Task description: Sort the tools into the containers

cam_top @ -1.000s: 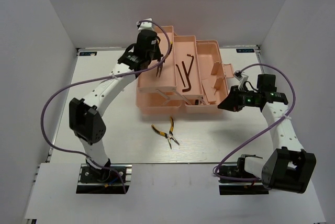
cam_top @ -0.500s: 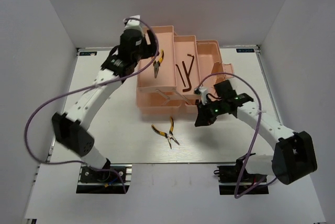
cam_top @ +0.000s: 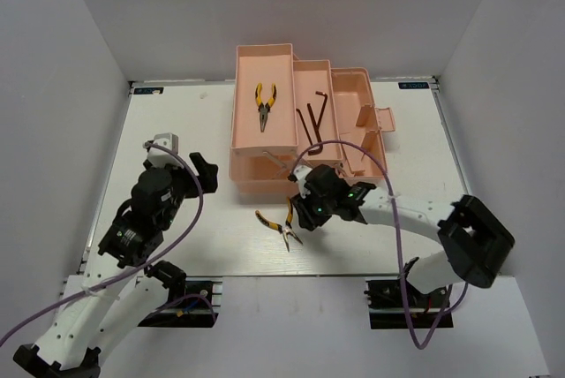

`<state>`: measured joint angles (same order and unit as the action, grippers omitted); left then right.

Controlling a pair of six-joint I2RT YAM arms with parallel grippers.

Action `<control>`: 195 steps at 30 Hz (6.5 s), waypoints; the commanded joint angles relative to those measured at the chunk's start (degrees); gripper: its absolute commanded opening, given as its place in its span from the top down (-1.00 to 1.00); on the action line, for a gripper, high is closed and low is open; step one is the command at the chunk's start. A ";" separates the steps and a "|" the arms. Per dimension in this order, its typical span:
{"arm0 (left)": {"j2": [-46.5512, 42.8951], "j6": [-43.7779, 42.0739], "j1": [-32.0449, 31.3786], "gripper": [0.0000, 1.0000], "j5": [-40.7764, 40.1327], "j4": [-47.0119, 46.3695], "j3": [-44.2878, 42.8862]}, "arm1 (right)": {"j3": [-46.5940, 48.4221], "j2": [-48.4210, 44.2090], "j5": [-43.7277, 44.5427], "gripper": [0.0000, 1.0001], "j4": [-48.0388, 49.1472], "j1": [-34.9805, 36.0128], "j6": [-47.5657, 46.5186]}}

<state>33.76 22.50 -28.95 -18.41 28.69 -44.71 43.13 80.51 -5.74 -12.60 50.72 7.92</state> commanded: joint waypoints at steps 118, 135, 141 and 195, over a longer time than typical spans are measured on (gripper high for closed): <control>-10.38 3.51 -0.05 -0.92 -5.49 5.68 6.04 | 79.12 32.43 -16.93 1.00 -11.57 -12.66 -1.59; -10.38 3.51 -0.05 -0.92 -5.49 5.68 6.04 | 73.93 32.78 -0.85 0.08 -13.06 -13.01 -3.53; -10.38 3.51 -0.05 -0.92 -5.49 5.68 6.04 | 76.66 30.24 -4.19 -0.37 -14.38 -13.36 -2.39; -7.75 13.87 -0.05 -0.31 -10.16 8.40 7.52 | 46.06 29.62 12.52 1.00 -12.44 10.89 -48.71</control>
<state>25.26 29.91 -28.95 -27.81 33.89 -38.72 85.49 110.61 8.67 -23.51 61.30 -40.53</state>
